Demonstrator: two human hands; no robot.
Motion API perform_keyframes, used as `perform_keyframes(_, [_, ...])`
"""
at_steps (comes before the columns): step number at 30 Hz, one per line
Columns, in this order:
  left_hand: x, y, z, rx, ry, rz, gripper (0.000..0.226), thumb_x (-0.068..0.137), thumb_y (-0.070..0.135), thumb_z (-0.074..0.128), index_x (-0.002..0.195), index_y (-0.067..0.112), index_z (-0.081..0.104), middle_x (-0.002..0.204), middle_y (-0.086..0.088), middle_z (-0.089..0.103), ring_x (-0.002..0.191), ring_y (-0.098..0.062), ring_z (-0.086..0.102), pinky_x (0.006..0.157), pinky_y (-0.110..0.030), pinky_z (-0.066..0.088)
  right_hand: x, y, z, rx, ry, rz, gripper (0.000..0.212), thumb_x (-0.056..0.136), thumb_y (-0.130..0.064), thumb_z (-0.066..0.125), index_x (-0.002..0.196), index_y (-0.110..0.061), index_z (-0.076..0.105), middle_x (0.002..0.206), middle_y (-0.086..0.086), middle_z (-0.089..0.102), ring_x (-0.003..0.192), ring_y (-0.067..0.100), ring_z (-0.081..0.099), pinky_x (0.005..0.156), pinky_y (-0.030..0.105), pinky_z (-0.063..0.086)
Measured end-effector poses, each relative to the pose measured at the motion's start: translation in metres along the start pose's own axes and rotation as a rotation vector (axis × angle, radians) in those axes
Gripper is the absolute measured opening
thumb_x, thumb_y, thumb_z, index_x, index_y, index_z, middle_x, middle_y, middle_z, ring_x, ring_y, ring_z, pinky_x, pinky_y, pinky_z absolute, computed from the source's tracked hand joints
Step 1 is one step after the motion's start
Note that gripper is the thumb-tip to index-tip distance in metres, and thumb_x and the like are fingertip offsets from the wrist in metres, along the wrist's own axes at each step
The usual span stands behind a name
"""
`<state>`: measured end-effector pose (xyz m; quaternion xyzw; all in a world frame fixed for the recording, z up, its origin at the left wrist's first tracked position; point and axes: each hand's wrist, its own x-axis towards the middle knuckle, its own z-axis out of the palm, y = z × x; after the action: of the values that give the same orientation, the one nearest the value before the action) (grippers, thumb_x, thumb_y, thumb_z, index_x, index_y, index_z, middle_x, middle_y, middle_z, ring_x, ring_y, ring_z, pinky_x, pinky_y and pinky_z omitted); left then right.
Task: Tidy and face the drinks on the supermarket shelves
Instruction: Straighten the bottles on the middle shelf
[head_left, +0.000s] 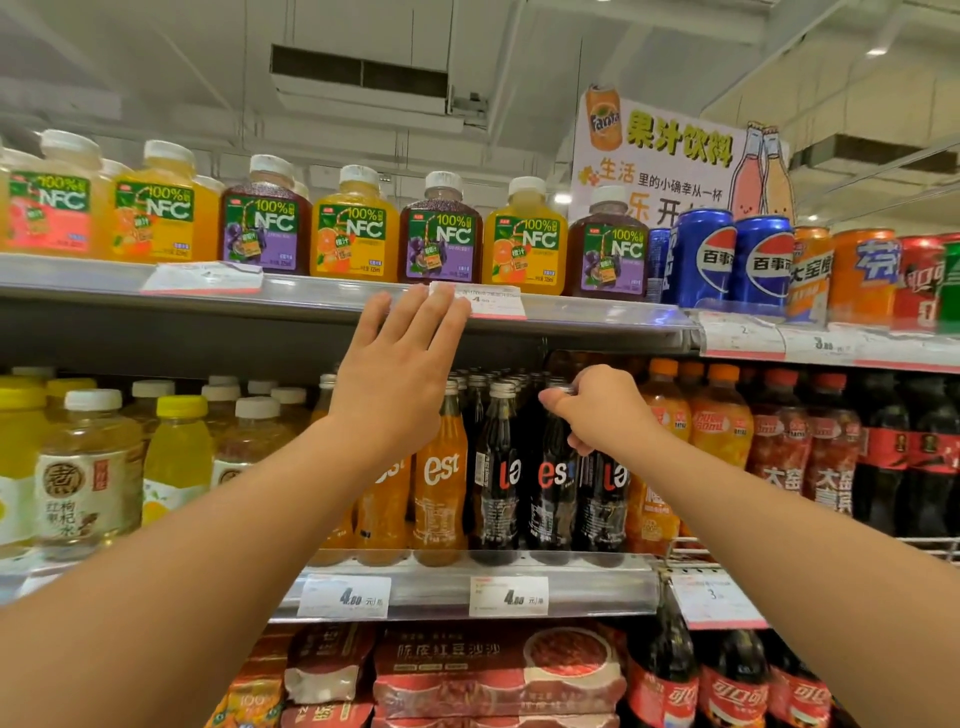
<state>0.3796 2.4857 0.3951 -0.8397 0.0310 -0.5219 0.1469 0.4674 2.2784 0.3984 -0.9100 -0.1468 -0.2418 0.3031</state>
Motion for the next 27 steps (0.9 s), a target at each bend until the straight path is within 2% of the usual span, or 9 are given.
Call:
perform_keyframes(2, [0.000,0.000,-0.001,-0.002,0.002,0.000,0.095,0.076,0.015,0.066,0.151,0.020,0.008,0.161,-0.005,0.011,0.148,-0.025,0.001,0.118,-0.043,-0.007,-0.001,-0.003,0.000,-0.011,-0.012,0.029,0.041,0.094,-0.045,0.058,0.088,-0.005,0.058,0.063,0.009,0.067,0.047,0.018,0.065,0.048,0.024,0.050])
perform_keyframes(6, [-0.001,0.000,-0.001,-0.016,0.003,-0.003,0.094,0.075,0.015,0.066,0.151,0.020,0.010,0.161,-0.005,0.013,0.148,-0.026,0.003,0.118,-0.043,-0.007,-0.004,-0.010,0.001,-0.006,-0.052,0.088,0.049,0.096,-0.044,0.055,0.123,-0.004,0.050,0.075,0.012,0.067,0.061,0.024,0.070,0.063,0.035,0.060])
perform_keyframes(9, [-0.001,0.000,0.000,-0.014,0.000,-0.001,0.096,0.075,0.015,0.068,0.150,0.020,0.008,0.160,-0.005,0.013,0.148,-0.026,0.003,0.118,-0.043,-0.007,-0.007,-0.013,-0.001,-0.141,-0.085,0.078,0.037,0.096,-0.043,0.055,0.103,-0.007,0.051,0.079,0.011,0.066,0.062,0.021,0.067,0.050,0.027,0.051])
perform_keyframes(11, [0.000,0.000,0.001,-0.016,0.010,-0.004,0.097,0.074,0.015,0.068,0.150,0.020,0.009,0.160,-0.005,0.014,0.147,-0.026,0.004,0.117,-0.043,-0.007,-0.009,-0.016,-0.004,-0.236,-0.024,0.003,0.032,0.095,-0.041,0.058,0.094,-0.010,0.050,0.081,0.006,0.060,0.066,0.018,0.061,0.048,0.024,0.042])
perform_keyframes(14, [-0.001,0.001,0.002,-0.012,0.020,-0.008,0.096,0.073,0.015,0.068,0.149,0.020,0.010,0.160,-0.006,0.015,0.147,-0.026,0.005,0.117,-0.043,-0.008,-0.011,-0.028,-0.005,-0.236,0.129,-0.280,0.037,0.094,-0.034,0.057,0.121,-0.010,0.057,0.113,0.008,0.060,0.102,0.025,0.061,0.077,0.030,0.050])
perform_keyframes(16, [-0.001,0.001,0.003,-0.009,0.027,-0.012,0.096,0.073,0.015,0.068,0.149,0.019,0.010,0.160,-0.006,0.016,0.147,-0.026,0.005,0.117,-0.043,-0.007,-0.011,-0.041,-0.001,-0.195,0.031,-0.380,0.051,0.095,-0.035,0.053,0.141,-0.014,0.047,0.132,0.008,0.058,0.112,0.023,0.060,0.089,0.030,0.049])
perform_keyframes(19, [-0.001,0.001,0.003,-0.005,0.029,-0.013,0.097,0.072,0.014,0.070,0.149,0.020,0.012,0.159,-0.006,0.017,0.147,-0.027,0.006,0.117,-0.042,-0.009,-0.010,-0.056,0.009,-0.177,-0.155,-0.285,0.044,0.098,-0.029,0.051,0.141,-0.022,0.048,0.116,0.006,0.066,0.080,0.015,0.067,0.065,0.022,0.054])
perform_keyframes(23, [-0.001,0.001,0.002,-0.004,0.025,-0.005,0.098,0.072,0.014,0.069,0.150,0.020,0.010,0.160,-0.006,0.015,0.147,-0.027,0.005,0.117,-0.043,-0.008,-0.008,-0.065,0.004,-0.223,-0.152,-0.210,0.037,0.095,-0.012,0.057,0.131,-0.022,0.059,0.132,0.007,0.059,0.113,0.025,0.059,0.088,0.028,0.051])
perform_keyframes(27, [-0.001,0.001,0.004,-0.012,0.040,-0.007,0.094,0.074,0.013,0.066,0.150,0.019,0.010,0.160,-0.006,0.015,0.147,-0.027,0.005,0.117,-0.044,-0.008,-0.012,-0.075,-0.004,-0.266,-0.205,-0.163,0.037,0.098,-0.018,0.055,0.135,-0.016,0.056,0.134,0.009,0.057,0.116,0.027,0.057,0.098,0.036,0.050])
